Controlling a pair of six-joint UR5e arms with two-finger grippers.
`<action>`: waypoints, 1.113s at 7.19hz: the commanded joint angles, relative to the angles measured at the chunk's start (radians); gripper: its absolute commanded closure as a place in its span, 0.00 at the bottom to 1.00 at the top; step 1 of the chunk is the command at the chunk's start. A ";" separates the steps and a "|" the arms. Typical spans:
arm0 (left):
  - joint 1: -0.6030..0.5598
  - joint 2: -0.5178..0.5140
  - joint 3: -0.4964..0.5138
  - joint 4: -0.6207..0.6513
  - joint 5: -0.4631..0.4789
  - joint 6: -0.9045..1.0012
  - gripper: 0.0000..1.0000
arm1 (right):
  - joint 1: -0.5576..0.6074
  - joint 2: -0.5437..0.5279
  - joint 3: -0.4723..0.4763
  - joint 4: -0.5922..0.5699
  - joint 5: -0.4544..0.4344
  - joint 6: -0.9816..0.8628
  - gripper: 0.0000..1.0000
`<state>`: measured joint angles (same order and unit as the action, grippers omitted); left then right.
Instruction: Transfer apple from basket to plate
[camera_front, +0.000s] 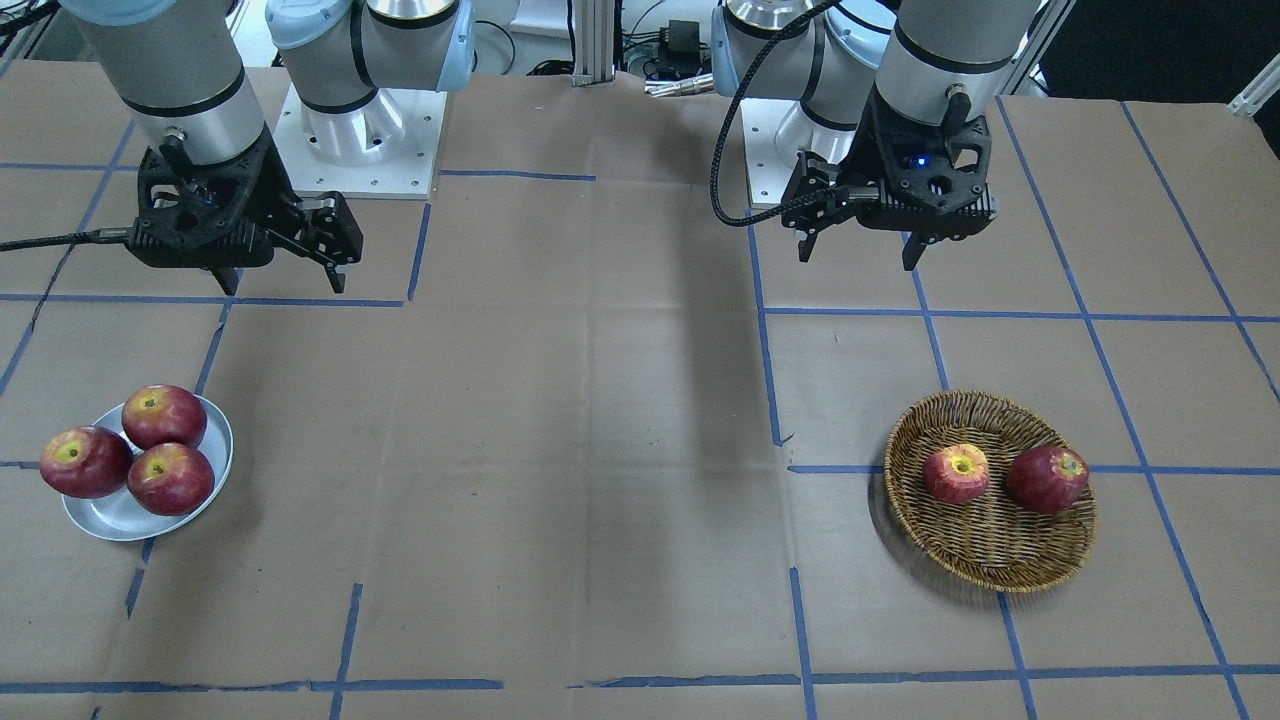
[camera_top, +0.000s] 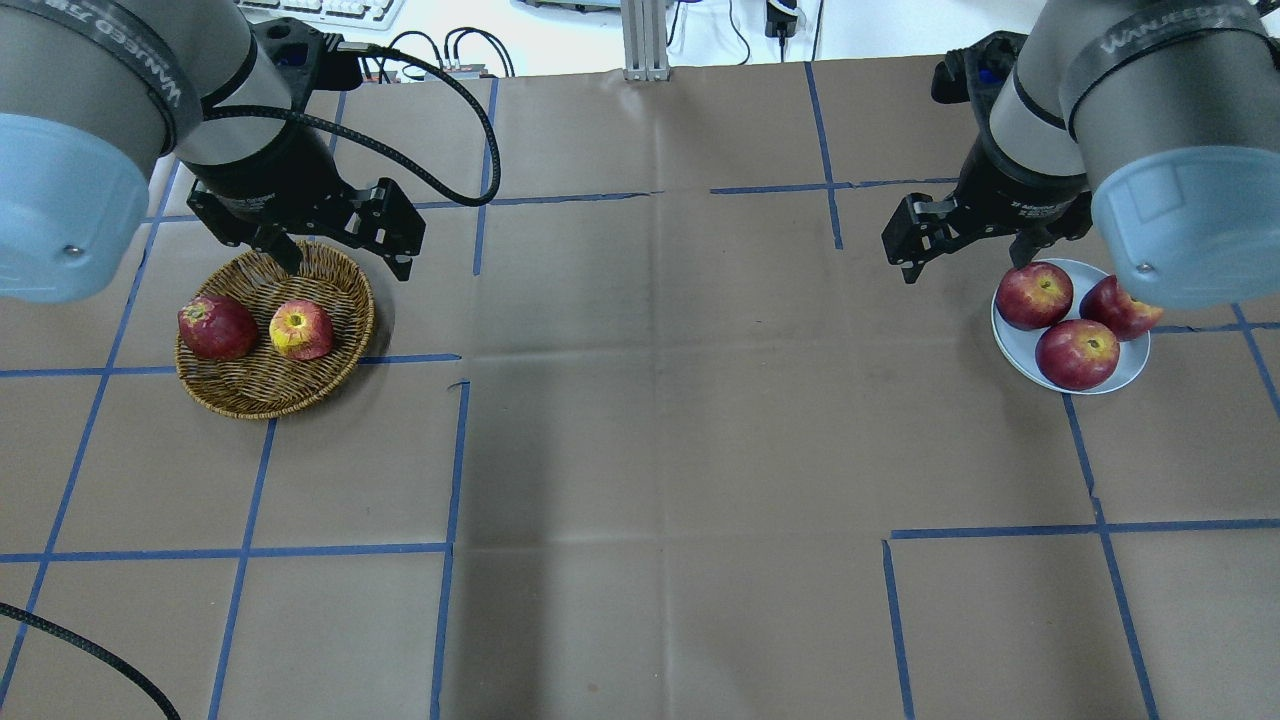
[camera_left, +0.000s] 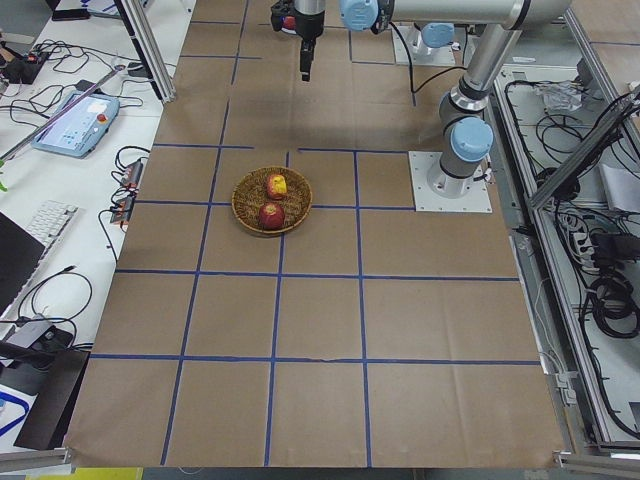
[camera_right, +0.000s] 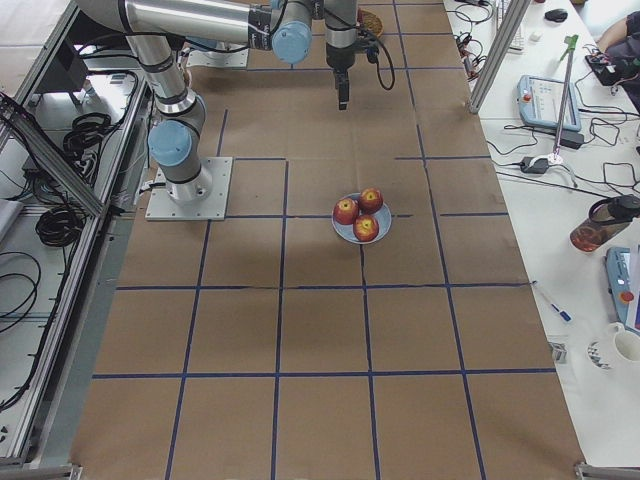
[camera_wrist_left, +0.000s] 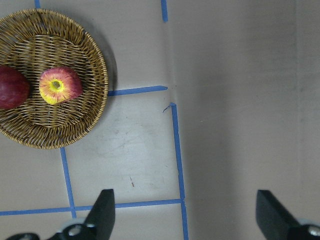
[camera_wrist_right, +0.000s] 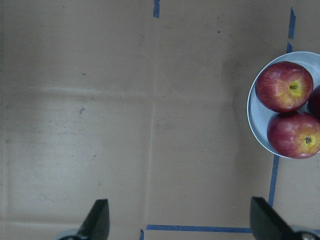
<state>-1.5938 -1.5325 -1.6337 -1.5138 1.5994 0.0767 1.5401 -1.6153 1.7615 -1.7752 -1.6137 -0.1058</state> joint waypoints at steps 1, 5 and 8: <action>0.002 0.000 0.000 0.001 -0.001 0.005 0.00 | 0.000 0.000 0.000 0.000 0.000 0.000 0.00; 0.133 -0.007 -0.015 0.000 -0.002 0.198 0.01 | 0.000 0.000 0.000 0.000 0.002 0.002 0.00; 0.286 -0.093 -0.189 0.273 -0.007 0.411 0.01 | 0.000 0.000 0.000 0.000 0.002 0.002 0.00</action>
<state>-1.3710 -1.5776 -1.7455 -1.3823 1.5958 0.4138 1.5401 -1.6153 1.7610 -1.7748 -1.6122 -0.1043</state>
